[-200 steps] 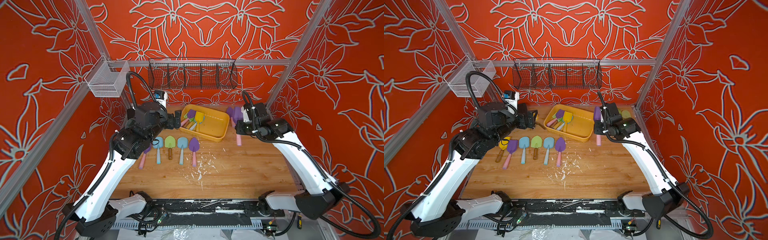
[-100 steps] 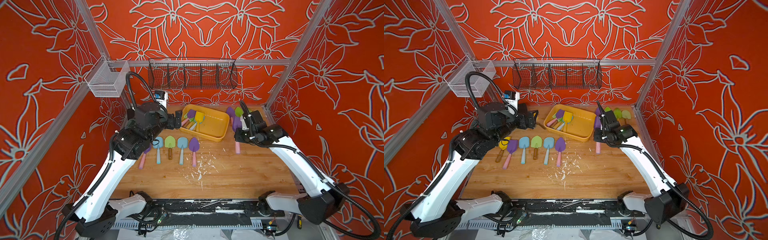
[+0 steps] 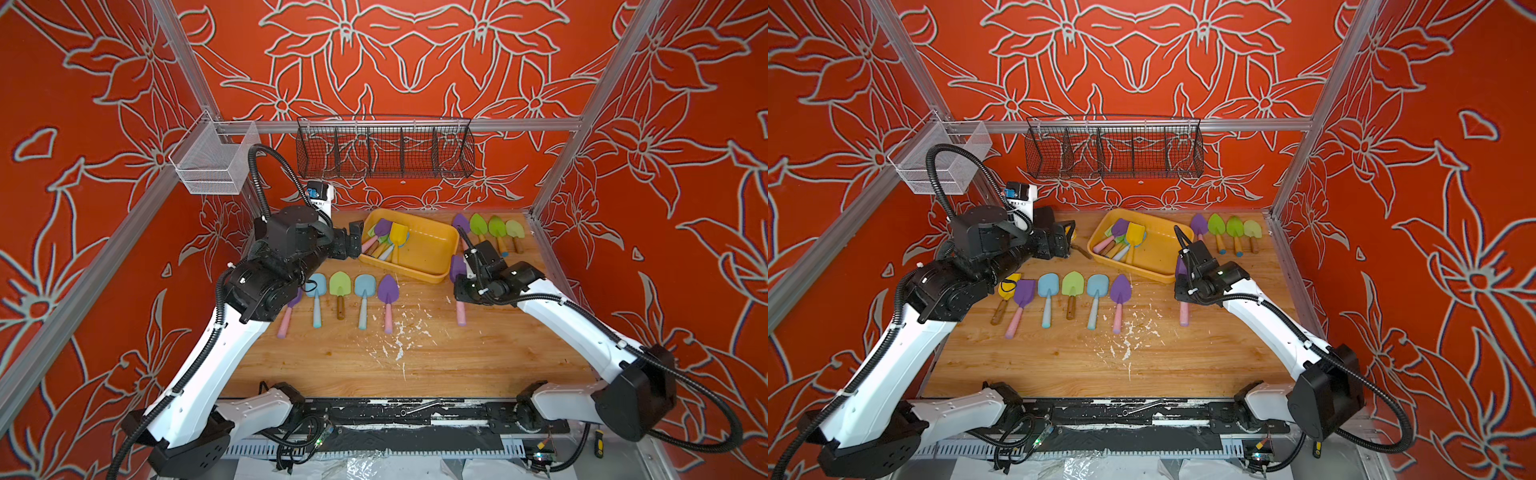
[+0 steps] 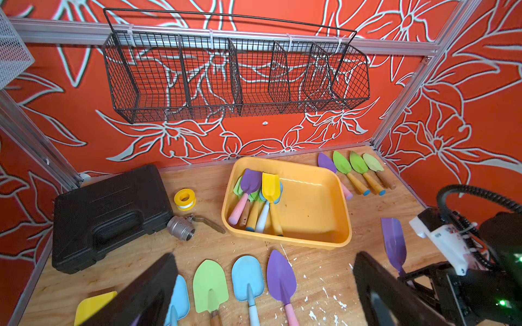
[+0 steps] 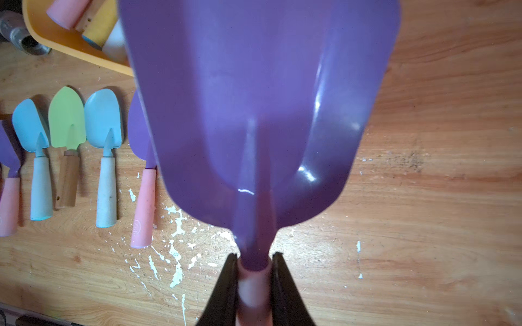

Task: Take the shovel out of the storage box
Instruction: Place the shovel at the center of the board.

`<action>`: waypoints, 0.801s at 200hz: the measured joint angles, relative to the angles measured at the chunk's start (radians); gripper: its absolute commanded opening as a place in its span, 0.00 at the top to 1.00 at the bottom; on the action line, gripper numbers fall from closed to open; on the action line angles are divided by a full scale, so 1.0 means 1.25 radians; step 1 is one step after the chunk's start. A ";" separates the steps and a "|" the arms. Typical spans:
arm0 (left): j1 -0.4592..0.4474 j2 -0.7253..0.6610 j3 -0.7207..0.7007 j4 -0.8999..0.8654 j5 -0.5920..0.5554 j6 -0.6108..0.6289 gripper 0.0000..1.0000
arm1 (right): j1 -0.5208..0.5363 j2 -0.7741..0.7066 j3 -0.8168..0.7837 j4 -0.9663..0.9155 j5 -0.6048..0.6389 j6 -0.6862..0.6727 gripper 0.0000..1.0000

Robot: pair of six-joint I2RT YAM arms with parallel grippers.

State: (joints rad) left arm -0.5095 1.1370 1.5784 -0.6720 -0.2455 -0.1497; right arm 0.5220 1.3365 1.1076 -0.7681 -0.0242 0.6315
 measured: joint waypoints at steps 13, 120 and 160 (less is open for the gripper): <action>0.000 -0.002 -0.004 0.000 0.000 0.000 0.03 | 0.017 0.023 -0.008 0.016 0.000 0.015 1.00; 0.000 -0.031 -0.040 -0.006 -0.004 -0.003 0.03 | 0.131 0.201 -0.016 0.140 -0.010 0.133 1.00; 0.000 -0.052 -0.056 -0.015 -0.005 -0.006 0.03 | 0.176 0.215 -0.016 0.157 -0.015 0.164 1.00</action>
State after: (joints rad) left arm -0.5095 1.0718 1.5078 -0.6907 -0.2516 -0.1570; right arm 0.7418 1.6054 1.0882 -0.5713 -0.0433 0.8368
